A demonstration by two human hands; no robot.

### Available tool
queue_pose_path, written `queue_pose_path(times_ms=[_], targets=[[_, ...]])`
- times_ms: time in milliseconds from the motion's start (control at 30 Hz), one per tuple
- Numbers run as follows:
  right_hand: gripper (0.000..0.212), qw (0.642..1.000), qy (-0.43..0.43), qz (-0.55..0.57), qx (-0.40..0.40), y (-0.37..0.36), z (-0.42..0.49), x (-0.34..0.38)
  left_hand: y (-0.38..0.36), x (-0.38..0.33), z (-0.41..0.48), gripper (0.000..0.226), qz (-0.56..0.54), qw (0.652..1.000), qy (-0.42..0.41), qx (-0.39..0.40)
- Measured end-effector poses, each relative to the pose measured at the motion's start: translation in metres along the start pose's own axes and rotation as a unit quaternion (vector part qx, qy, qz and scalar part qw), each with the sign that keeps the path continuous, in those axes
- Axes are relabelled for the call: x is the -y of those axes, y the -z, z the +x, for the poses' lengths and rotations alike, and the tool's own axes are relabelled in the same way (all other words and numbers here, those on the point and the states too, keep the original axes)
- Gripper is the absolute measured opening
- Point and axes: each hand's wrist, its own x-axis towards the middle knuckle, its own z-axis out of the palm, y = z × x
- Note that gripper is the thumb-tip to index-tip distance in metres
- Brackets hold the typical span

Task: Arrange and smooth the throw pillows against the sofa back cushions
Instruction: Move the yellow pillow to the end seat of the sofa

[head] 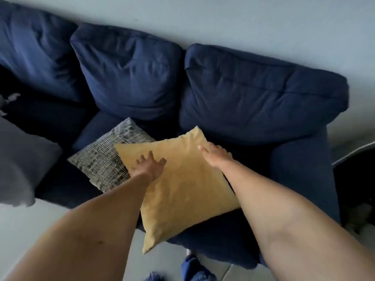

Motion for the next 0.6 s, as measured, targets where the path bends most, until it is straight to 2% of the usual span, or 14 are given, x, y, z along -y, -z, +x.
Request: queue_pose_path(times_ms=[100, 200, 400, 600], targets=[[0.073, 0.999, -0.018, 0.001, 0.029, -0.030, 0.025, -0.008, -0.026, 0.016, 0.010, 0.087, -0.064, 0.994, 0.085, -0.020], [0.076, 0.999, -0.039, 0.008, 0.034, -0.060, 0.049, -0.020, -0.049, 0.028, 0.023, 0.095, -0.120, 0.983, 0.136, -0.028], [0.085, 0.993, -0.086, 0.075, -0.001, -0.093, 0.093, -0.036, -0.071, 0.044, 0.053, 0.113, -0.225, 0.957, 0.167, -0.071], [0.091, 0.984, -0.093, 0.148, -0.031, -0.119, 0.116, -0.050, -0.094, 0.046, 0.068, 0.111, -0.289, 0.940, 0.140, -0.115]])
